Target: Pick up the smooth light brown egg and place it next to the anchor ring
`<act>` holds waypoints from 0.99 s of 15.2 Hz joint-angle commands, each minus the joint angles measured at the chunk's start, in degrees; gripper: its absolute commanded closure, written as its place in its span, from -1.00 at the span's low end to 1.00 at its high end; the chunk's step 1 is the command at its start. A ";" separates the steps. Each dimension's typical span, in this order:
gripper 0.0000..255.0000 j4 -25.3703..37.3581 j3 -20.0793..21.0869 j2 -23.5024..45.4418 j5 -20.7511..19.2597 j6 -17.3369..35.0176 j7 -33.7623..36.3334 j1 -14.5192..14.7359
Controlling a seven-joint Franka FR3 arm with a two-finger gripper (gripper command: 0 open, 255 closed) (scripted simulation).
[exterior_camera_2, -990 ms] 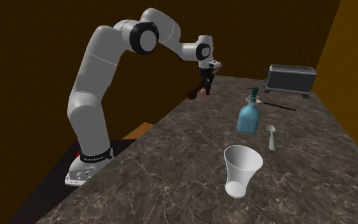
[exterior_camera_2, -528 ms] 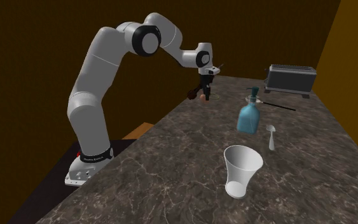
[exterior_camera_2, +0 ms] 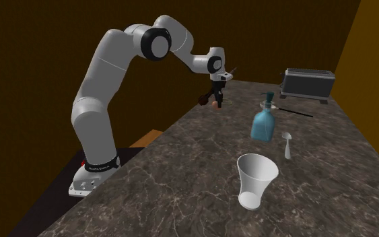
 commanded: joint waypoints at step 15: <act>-1.00 1.62 0.73 -3.47 1.23 -5.26 -0.72 -0.23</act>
